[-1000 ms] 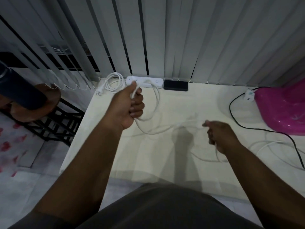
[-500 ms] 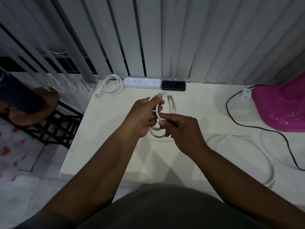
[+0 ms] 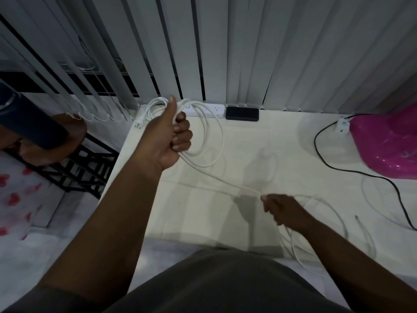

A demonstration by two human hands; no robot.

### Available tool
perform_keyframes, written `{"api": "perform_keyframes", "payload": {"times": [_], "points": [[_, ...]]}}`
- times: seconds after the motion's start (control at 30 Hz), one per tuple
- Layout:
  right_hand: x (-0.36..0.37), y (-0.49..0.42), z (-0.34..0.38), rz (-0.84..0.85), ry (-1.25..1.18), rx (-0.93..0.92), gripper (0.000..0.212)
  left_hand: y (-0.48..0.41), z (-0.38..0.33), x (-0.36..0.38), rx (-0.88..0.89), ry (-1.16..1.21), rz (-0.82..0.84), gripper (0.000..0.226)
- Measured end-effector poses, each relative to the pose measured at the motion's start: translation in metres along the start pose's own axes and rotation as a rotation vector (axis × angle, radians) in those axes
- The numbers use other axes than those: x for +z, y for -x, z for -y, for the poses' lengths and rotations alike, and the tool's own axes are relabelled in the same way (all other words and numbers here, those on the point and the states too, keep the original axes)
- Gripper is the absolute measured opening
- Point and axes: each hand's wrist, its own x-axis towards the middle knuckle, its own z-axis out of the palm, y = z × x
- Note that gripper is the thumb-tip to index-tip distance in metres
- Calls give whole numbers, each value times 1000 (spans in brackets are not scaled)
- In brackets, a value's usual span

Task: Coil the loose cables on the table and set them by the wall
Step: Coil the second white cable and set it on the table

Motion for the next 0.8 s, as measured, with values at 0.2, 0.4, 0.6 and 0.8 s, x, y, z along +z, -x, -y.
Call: {"api": "perform_keyframes", "payload": {"times": [0.2,0.4,0.6,0.8], "points": [[-40,-46,80,-322,-804,346,18,6,50,16,-77,-190,-73,34],[-27,-4,175,-135,-903,-88,19,7,69,33,-38,-224,-215,30],[16,21,183,-291,-295,-410,12,8,64,36,21,-287,-239,38],[37,4,142,-127,-176,-397,23,4,48,26,86,-184,-342,30]]}}
